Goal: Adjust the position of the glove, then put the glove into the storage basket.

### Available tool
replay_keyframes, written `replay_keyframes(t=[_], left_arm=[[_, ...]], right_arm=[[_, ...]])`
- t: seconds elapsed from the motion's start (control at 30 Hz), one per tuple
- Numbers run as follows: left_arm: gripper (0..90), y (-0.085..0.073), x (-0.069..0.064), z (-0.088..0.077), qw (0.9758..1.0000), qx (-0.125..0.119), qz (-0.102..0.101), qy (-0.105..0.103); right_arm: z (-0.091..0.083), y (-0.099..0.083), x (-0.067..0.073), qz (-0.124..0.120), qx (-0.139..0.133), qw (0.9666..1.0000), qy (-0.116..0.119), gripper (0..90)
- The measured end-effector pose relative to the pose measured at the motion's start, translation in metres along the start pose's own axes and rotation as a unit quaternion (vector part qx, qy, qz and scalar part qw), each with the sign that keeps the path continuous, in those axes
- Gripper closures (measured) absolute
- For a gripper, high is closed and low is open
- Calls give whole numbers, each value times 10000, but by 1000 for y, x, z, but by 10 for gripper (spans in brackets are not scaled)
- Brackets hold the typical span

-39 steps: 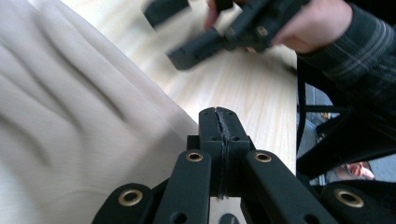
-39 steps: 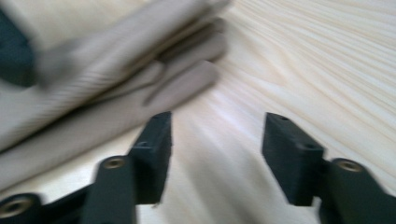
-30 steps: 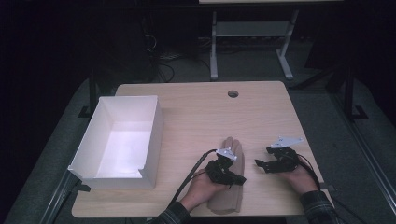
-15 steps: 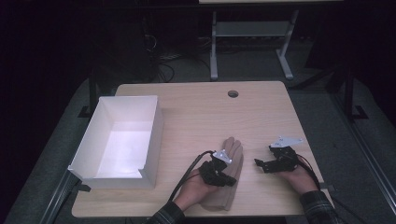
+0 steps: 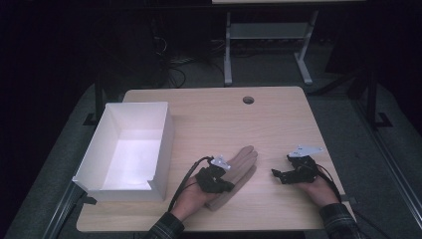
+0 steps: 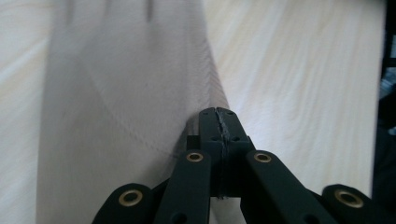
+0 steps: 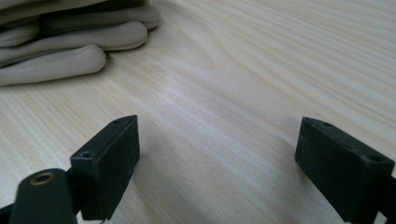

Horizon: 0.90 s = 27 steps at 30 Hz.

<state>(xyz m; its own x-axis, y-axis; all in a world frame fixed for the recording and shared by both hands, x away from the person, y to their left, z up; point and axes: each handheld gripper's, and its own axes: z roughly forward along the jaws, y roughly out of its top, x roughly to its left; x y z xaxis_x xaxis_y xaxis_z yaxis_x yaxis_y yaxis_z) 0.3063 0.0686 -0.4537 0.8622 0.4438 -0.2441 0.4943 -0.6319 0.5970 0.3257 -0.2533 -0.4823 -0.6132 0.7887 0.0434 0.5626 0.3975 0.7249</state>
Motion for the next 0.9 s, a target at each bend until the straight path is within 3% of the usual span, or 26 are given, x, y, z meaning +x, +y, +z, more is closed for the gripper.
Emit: replay_keyframes(t=[0.17,0.3,0.4,0.47,0.57,0.67,0.77,0.9], left_arm=[[897,-5,10,-9,9996,34,-25,270],[897,-5,10,-10,9996,10,-102,244],[896,-3,10,-12,9998,8,-21,203],[889,-1,8,-16,9997,-150,-95,160],[822,3,7,-22,9996,-199,-36,188],[695,8,8,-27,9993,-284,8,252],[536,14,12,-30,9991,-261,46,345],[431,23,22,-33,9987,-264,68,441]], right_arm=[[0,0,0,-1,4,10000,0,133],[0,0,0,-3,5,10000,-1,133],[0,0,0,-2,6,10000,0,133],[0,0,0,-3,7,10000,1,133],[0,0,0,-5,3,10000,-1,133],[0,0,0,-3,6,10000,1,133],[0,0,0,-11,18,10000,2,133],[0,0,0,4,16,10000,-3,132]])
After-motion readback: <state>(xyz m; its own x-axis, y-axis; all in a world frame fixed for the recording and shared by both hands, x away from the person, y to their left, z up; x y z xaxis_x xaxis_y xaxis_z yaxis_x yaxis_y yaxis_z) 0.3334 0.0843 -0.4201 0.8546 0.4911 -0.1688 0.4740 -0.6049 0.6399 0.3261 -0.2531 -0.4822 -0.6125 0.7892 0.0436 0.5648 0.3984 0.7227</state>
